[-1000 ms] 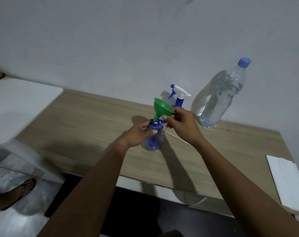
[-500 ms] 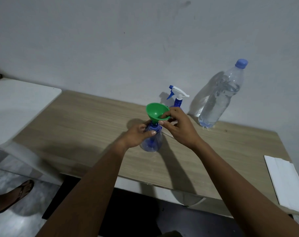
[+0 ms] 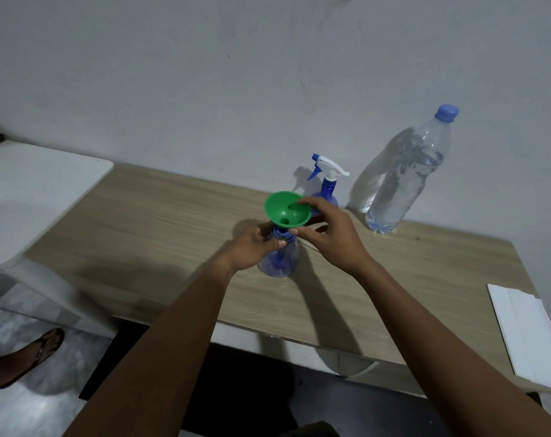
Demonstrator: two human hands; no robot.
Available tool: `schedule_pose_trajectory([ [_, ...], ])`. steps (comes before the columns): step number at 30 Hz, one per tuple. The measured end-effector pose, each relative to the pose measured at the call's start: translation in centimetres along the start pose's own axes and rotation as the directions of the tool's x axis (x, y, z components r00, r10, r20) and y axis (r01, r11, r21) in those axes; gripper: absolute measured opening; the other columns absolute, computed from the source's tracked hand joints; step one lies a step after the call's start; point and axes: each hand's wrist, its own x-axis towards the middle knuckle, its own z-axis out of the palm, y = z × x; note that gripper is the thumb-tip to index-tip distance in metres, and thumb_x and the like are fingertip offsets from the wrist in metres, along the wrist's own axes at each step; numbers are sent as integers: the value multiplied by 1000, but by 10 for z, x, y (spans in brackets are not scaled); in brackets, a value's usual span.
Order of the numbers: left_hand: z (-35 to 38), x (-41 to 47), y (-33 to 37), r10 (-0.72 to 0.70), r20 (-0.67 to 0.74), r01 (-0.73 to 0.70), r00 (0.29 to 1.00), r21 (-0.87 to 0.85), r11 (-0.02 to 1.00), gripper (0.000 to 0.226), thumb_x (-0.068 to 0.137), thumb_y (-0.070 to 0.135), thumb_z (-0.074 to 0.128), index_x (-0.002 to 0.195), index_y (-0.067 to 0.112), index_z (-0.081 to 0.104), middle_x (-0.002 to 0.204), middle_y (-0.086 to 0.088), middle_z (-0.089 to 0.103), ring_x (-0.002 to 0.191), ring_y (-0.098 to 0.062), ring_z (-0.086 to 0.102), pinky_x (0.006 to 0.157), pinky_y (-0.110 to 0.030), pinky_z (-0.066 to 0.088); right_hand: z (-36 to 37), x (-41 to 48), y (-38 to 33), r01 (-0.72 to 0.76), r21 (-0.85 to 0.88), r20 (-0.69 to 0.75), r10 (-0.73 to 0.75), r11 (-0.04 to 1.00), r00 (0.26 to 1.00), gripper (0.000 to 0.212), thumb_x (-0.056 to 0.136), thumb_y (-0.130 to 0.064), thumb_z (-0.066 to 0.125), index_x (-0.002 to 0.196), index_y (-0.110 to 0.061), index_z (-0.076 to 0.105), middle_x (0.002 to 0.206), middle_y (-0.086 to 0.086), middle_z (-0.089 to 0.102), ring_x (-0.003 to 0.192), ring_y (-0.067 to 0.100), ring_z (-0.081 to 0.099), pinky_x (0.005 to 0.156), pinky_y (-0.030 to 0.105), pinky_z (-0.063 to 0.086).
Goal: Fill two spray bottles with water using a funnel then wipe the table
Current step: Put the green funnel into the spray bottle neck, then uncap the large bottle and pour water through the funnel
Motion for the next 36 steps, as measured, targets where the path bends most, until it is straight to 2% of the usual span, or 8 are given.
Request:
schedule_pose_trajectory([
  [3, 1, -1, 0, 21, -8, -21, 1000, 32, 999, 59, 74, 42, 77, 126, 16, 67, 122, -4, 72, 120, -23, 64, 109, -55, 44, 0, -1, 2, -9, 20, 8, 9, 1000, 1000, 63, 82, -26, 85, 137, -24, 56, 131, -10, 61, 95, -5, 66, 69, 14, 53],
  [11, 4, 0, -2, -12, -10, 13, 1000, 54, 998, 37, 91, 21, 70, 128, 18, 65, 122, 0, 71, 120, -20, 64, 110, -52, 44, -2, -9, 3, -44, 4, -21, 44, 999, 999, 80, 79, -37, 86, 147, -35, 45, 136, -10, 60, 102, -5, 63, 74, 15, 53],
  [15, 15, 1, -1, -31, -128, 33, 991, 19, 999, 39, 92, 9, 68, 130, 9, 62, 120, -6, 71, 115, -22, 66, 107, -48, 47, -6, -17, 6, -86, -1, -81, 85, 996, 993, 78, 80, -34, 86, 147, -34, 45, 133, -10, 60, 102, 0, 64, 77, 22, 52],
  [19, 28, -8, 2, -16, -273, 27, 962, 35, 999, 60, 76, 26, 81, 131, 17, 61, 116, 2, 72, 107, -17, 69, 95, -38, 56, -17, -28, 7, -105, 10, -113, 106, 994, 988, 74, 82, -32, 84, 146, -32, 46, 130, -17, 55, 105, 5, 62, 76, 16, 50],
  [21, 45, -20, 4, 30, -441, 23, 897, 114, 993, 63, 78, 28, 81, 135, 22, 56, 120, 11, 65, 108, -11, 62, 88, -25, 52, -25, -32, 10, -112, 19, -126, 113, 994, 986, 75, 83, -33, 83, 147, -32, 45, 130, -17, 54, 107, 3, 59, 76, 6, 45],
  [24, 82, -42, 5, 216, -751, 91, 624, 345, 934, 51, 74, 27, 82, 116, 12, 58, 117, -4, 62, 108, -26, 58, 86, -35, 46, -39, -35, 18, -136, 0, -153, 134, 991, 979, 75, 85, -37, 81, 149, -31, 43, 132, -14, 54, 109, 4, 59, 78, 7, 43],
  [27, 126, -41, -2, 336, -802, 129, 494, 450, 884, 41, 65, 21, 83, 91, 9, 54, 96, -12, 59, 92, -32, 55, 79, -40, 41, -62, -35, 26, -184, -5, -154, 181, 983, 971, 77, 83, -41, 81, 149, -35, 41, 134, -11, 54, 110, 10, 60, 82, 17, 46],
  [36, 214, 29, 69, 393, -511, -136, 765, 468, 873, 34, 78, 21, 73, 109, 19, 60, 112, 4, 59, 106, -17, 57, 87, -36, 49, -164, -14, 28, -117, -177, -243, 72, 977, 967, 66, 89, -48, 72, 146, -31, 46, 138, -2, 57, 110, 17, 60, 91, 37, 55],
])
